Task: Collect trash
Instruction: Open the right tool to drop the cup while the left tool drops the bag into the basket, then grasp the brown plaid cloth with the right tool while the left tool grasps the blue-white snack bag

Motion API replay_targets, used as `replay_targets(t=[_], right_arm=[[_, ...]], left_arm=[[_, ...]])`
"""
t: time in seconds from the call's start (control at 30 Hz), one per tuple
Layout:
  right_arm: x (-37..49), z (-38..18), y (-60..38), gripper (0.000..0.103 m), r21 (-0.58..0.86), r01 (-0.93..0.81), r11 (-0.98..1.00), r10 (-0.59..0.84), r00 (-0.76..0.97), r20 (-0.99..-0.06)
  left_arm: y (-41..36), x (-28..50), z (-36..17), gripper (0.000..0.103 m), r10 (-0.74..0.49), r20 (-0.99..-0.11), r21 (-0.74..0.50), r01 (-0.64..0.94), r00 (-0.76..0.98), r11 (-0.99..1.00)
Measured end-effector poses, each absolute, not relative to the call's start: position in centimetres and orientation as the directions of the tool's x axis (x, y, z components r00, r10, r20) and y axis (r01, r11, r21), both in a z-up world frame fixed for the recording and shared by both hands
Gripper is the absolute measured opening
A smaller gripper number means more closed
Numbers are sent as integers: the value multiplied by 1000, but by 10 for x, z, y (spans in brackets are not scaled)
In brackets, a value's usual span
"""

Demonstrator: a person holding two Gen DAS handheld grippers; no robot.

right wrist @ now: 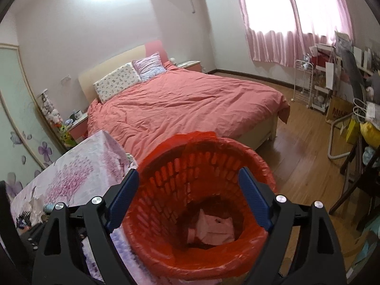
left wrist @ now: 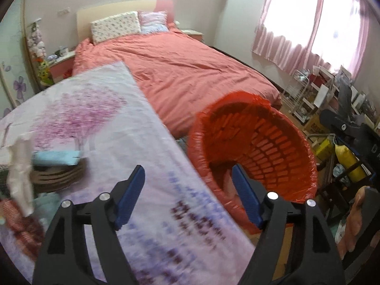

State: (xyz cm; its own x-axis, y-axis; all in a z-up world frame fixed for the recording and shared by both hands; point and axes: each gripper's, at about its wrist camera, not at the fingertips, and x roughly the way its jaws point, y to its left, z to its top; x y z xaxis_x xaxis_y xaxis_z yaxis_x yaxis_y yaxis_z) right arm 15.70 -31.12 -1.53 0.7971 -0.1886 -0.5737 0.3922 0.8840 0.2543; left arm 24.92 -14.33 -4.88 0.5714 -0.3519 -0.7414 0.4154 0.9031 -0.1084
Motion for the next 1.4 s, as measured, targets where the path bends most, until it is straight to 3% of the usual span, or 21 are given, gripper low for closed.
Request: replay_targets(t=[0.2, 0.67, 0.93, 1.17, 1.23, 1.3, 1.4], right_arm=[[158, -5, -271, 85, 230, 315, 921, -138, 816, -562], [175, -11, -131, 78, 180, -29, 983, 129, 807, -577], [184, -34, -62, 60, 182, -225, 957, 289, 726, -624], [189, -53, -33, 52, 156, -279, 948, 309, 676, -669], [194, -59, -30, 33, 152, -280, 948, 305, 659, -687], [190, -62, -31, 22, 167, -287, 943, 319, 646, -693], [185, -57, -32, 19, 195, -302, 933, 351, 649, -675]], left_arm=[[-88, 229, -20, 84, -292, -685, -68, 340, 668, 938], [80, 201, -7, 84, -48, -627, -41, 28, 777, 999], [153, 188, -32, 84, 64, -664, -51, -130, 745, 990], [174, 179, -43, 84, 90, -681, -54, -172, 726, 984], [179, 178, -45, 82, 83, -686, -64, -173, 723, 983], [179, 179, -46, 81, 74, -690, -74, -172, 721, 982], [181, 184, -49, 80, 62, -693, -86, -168, 718, 982]])
